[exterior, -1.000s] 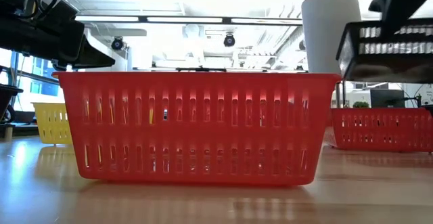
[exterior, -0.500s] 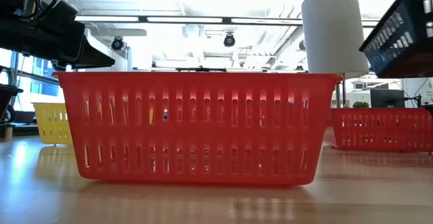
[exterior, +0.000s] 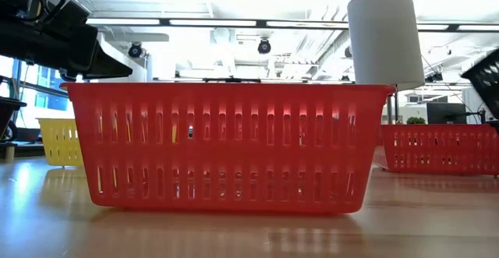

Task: Stack baskets by color
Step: Stack the top black bin on top of the middle black bin

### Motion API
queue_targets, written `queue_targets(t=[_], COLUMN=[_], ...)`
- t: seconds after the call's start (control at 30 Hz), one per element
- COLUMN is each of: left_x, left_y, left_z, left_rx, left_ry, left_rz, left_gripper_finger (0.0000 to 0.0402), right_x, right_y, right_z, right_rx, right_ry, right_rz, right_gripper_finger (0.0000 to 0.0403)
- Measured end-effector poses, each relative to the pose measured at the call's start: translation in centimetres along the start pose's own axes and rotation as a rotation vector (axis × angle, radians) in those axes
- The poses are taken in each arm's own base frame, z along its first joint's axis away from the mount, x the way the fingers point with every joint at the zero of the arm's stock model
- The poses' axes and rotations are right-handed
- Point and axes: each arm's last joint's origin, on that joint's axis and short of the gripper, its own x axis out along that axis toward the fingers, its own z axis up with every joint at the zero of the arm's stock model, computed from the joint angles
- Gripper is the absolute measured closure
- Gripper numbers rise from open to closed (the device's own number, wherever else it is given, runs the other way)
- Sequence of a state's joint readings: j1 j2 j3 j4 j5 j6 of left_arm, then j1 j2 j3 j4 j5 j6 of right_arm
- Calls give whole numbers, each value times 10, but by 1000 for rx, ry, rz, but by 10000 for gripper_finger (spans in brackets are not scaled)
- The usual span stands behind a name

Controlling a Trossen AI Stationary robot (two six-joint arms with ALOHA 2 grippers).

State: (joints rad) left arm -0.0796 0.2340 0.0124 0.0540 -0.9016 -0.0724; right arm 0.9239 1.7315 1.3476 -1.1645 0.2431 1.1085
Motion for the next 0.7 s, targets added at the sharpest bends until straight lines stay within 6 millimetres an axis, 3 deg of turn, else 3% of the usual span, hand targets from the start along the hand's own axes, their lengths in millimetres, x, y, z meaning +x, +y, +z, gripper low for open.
queue_targets(t=[0.47, 0.7], left_x=[0, 0], left_y=[0, 0], left_z=[0, 0], left_rx=[13, 5], left_ry=[0, 0], left_rz=[-1, -1], left_gripper_finger=[310, 310], right_x=[1, 12], right_y=[12, 17], right_z=[-4, -6], right_rx=[-63, -114], right_ry=[-94, -62], right_rz=[31, 6], right_gripper_finger=[403, 403])
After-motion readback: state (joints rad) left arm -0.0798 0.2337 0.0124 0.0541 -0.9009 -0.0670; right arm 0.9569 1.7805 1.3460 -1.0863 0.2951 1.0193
